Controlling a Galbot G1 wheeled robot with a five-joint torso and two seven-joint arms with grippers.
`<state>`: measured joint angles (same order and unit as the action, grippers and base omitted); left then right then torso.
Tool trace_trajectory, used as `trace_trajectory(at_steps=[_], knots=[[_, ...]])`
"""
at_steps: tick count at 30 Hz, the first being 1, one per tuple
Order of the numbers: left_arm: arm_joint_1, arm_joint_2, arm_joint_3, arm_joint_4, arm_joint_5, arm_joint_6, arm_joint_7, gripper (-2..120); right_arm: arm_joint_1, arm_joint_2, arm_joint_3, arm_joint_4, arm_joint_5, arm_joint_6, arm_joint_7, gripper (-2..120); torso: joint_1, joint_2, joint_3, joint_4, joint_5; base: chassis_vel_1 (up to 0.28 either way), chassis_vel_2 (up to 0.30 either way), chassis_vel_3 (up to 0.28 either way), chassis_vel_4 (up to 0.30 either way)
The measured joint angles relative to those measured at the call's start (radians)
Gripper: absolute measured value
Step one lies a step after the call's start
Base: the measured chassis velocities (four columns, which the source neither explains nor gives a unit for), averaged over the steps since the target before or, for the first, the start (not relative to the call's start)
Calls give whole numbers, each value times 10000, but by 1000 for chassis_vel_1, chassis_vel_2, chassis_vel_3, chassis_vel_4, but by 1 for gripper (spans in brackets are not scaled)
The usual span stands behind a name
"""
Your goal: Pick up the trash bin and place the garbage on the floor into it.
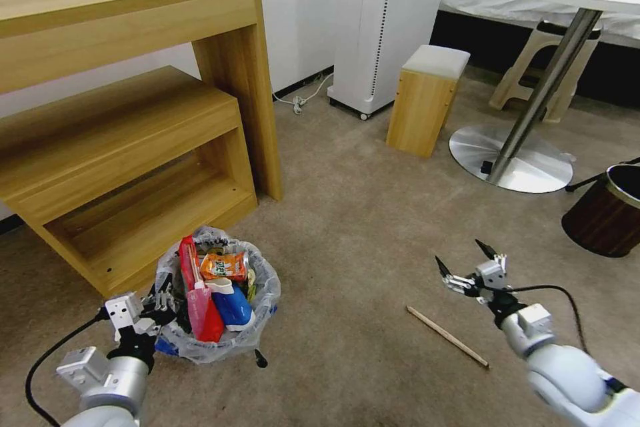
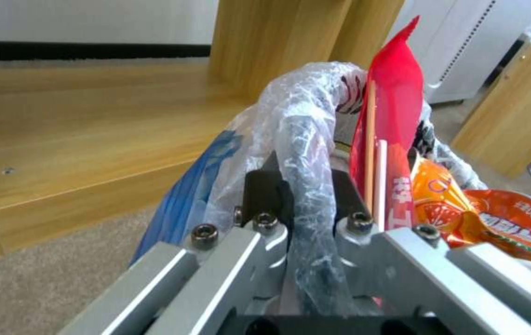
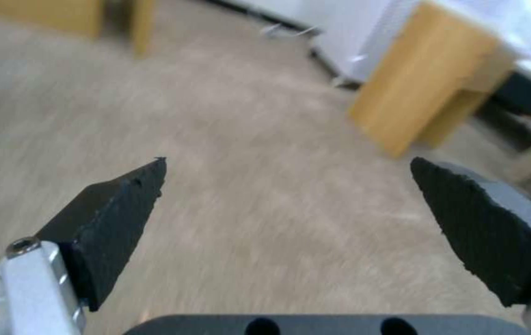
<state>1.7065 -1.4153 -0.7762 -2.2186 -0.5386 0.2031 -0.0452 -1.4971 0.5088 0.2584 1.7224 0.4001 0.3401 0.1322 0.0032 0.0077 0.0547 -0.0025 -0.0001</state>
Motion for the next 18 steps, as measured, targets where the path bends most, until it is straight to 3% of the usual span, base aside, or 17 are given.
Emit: trace_trajectory(at_steps=[9, 18], knots=[[-90, -67, -61, 57, -93, -86, 16, 3, -205, -70, -1033, -2087, -1064, 807, -893, 100, 0, 0, 0, 0, 3, 0, 0, 0, 0], [-302, -185, -72, 361, -116, -117, 21, 3, 1282, 850, -2320, -4169, -1220, 802, -885, 100, 0, -1, 0, 2, 1, 0, 0, 0, 0]])
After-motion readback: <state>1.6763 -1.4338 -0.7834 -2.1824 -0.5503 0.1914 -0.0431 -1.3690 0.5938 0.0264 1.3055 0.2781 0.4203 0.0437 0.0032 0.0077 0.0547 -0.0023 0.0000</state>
